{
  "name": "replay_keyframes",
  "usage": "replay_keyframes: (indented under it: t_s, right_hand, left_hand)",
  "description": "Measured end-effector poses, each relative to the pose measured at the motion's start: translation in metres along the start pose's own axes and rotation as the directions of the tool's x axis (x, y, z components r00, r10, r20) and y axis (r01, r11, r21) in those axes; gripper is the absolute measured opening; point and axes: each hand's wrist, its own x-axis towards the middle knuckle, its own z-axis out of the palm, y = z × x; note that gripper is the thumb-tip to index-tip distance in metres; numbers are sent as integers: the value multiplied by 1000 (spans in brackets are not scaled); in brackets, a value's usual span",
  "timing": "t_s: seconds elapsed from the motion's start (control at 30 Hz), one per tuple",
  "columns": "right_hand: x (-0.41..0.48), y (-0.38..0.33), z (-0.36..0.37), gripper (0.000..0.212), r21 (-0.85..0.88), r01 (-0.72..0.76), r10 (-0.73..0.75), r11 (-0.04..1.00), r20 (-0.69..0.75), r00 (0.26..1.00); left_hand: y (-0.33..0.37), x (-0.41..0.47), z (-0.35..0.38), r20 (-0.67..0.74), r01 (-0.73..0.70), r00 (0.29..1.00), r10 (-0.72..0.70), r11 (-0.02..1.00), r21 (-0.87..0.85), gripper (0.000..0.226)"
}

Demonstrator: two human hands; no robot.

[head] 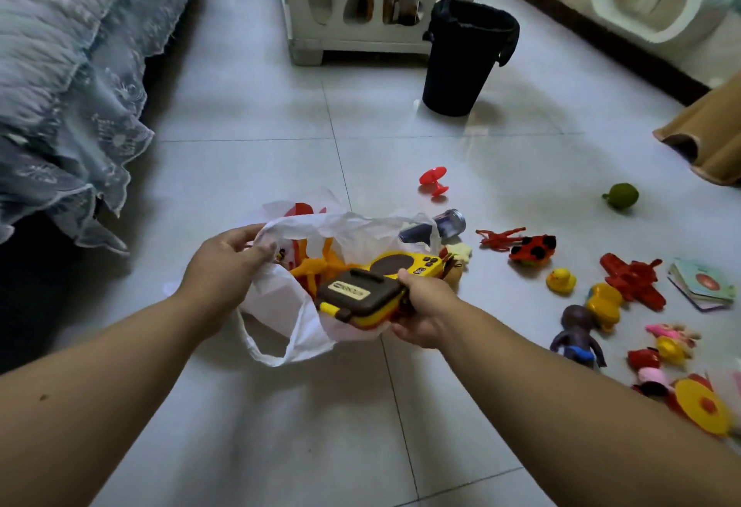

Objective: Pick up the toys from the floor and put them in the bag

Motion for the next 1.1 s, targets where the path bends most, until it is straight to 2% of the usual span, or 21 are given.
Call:
replay_keyframes:
  t_s: [0.17, 0.3, 0.53, 0.7, 0.77, 0.8, 0.87, 0.9, 1.0, 1.1]
  right_hand:
    - [21, -6, 55, 11, -3, 4, -4, 1000, 44, 999]
    - [28, -5, 79, 23, -13, 66, -63, 998, 167, 984]
    - [36, 9, 64, 46, -95, 183, -166, 979, 163, 973]
    - [36, -27, 54, 27, 73, 248, -258, 966, 226, 939]
    - [38, -50, 56, 47, 56, 223, -229, 973, 177, 957]
    - [39, -60, 57, 55, -9, 200, -198, 980, 118, 973]
    - [40, -74, 60, 49, -155, 145, -143, 977, 25, 989]
    - [41, -79, 61, 43, -172, 142, -143, 975, 6, 990]
    - [44, -97, 66, 37, -17, 276, -276, 961, 18, 961]
    - [33, -116, 68, 40, 95, 440, -450, 893, 143, 882]
  left_hand:
    - [-1, 7, -7, -6, 39, 999, -40, 995, -96, 16]
    - [-9, 11, -10, 16, 84, 996, -83, 988, -127, 14]
    - [-15, 19, -11, 12, 119, 993, -119, 973, -197, 12]
    - [-14, 21, -11, 4, 122, 992, -124, 965, -230, 11]
    - [-15, 20, -13, 7, 125, 992, -127, 965, -231, 11]
    - [-15, 19, -14, 13, 123, 992, -124, 965, -230, 11]
    - [-13, 19, -16, 19, 112, 994, -110, 972, -205, 12]
    - [-12, 19, -16, 19, 106, 994, -104, 977, -185, 13]
    - [-7, 16, -16, 32, 94, 995, -90, 981, -172, 13]
    - [-1, 10, -10, 61, 102, 994, -93, 983, -153, 13]
